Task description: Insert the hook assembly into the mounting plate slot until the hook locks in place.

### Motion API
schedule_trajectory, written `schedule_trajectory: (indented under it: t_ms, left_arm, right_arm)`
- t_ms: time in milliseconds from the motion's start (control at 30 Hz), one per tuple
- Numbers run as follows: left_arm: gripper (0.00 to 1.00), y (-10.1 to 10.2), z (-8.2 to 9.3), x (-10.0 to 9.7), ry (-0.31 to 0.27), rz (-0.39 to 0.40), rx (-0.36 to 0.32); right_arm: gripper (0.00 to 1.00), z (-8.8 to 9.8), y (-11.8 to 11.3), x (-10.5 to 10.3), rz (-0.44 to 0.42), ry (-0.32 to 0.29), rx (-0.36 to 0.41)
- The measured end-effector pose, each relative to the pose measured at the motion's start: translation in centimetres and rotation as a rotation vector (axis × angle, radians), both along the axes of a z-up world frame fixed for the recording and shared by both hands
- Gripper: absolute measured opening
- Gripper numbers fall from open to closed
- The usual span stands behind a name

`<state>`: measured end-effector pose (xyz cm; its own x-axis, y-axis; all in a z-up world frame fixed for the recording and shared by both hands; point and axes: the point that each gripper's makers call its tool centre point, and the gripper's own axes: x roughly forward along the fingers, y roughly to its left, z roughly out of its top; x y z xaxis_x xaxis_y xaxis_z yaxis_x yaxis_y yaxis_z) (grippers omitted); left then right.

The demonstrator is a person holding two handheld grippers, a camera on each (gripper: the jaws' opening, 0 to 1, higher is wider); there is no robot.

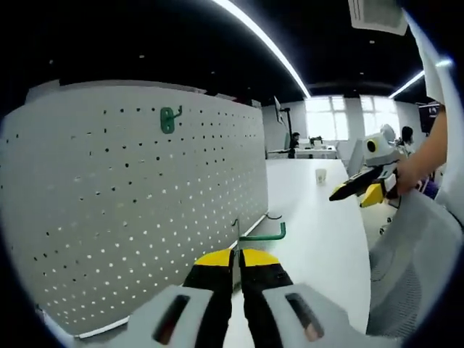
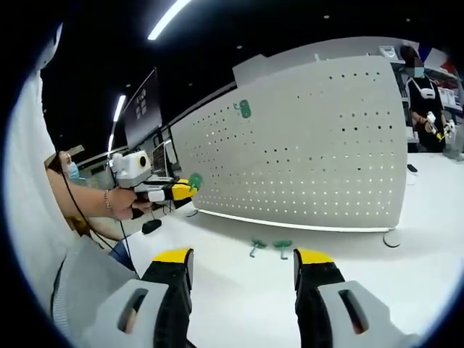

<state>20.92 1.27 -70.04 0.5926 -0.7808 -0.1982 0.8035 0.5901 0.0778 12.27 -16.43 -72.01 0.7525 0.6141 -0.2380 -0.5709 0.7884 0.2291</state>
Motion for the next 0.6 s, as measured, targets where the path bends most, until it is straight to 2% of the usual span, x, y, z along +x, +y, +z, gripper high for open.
schedule_trajectory:
  t_ms: [200,267,600]
  left_arm:
    - [0.03,0.9,0.9,-0.5,-0.019,0.049,-0.058]
    - [0.03,0.9,1.6,-0.7,-0.024,0.056,-0.100]
    - [0.03,0.1,2.3,-2.3,-0.039,0.064,-0.149]
  right_arm:
    - [0.54,0.1,0.1,0.0,0.004,-0.001,0.001]
    - [0.54,0.1,0.1,0.0,0.005,0.000,0.001]
    - [0.54,0.2,0.3,0.1,0.011,-0.003,-0.001]
